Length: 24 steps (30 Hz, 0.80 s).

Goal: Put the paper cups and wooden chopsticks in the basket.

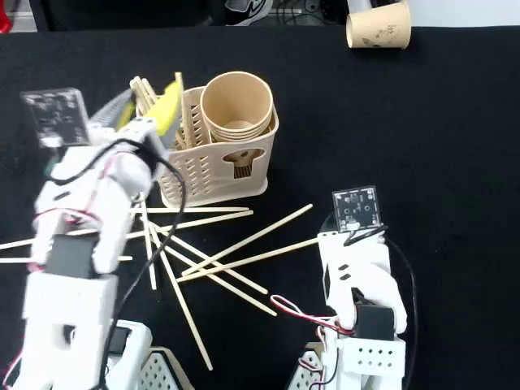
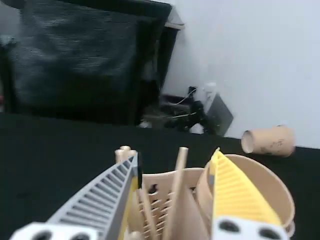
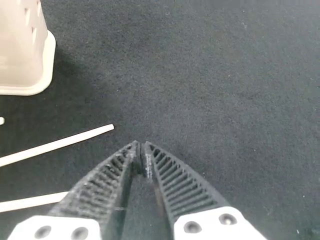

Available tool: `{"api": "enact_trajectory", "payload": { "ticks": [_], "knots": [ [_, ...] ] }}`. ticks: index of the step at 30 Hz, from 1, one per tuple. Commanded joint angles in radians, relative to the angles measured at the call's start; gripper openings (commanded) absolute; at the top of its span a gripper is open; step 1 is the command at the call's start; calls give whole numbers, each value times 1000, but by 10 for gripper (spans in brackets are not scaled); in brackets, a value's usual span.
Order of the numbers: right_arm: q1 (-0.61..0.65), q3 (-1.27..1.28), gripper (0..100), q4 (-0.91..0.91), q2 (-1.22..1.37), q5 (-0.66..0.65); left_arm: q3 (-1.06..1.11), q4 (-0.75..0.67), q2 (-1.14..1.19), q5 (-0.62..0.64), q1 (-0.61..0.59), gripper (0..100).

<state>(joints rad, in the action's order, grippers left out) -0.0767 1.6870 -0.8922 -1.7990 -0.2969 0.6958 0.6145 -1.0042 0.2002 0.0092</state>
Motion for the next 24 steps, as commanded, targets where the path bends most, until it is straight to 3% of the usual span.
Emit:
{"api": "enact_trajectory", "payload": {
  "ticks": [1,6,13,19,24],
  "knots": [
    [-14,-4,15,-3,-65,-9,-357,433,-6,-89,-150,234],
    [-14,-4,15,-3,-65,-9,-524,712,143,-123,-492,238],
    [-12,-2,15,-3,-65,-9,-489,773,526,-124,-929,239],
    [-9,-2,15,-3,-65,-9,-478,763,911,-106,-1000,239],
    [-9,-2,15,-15,-68,-11,-466,603,1092,78,-1029,239]
  ]
}}
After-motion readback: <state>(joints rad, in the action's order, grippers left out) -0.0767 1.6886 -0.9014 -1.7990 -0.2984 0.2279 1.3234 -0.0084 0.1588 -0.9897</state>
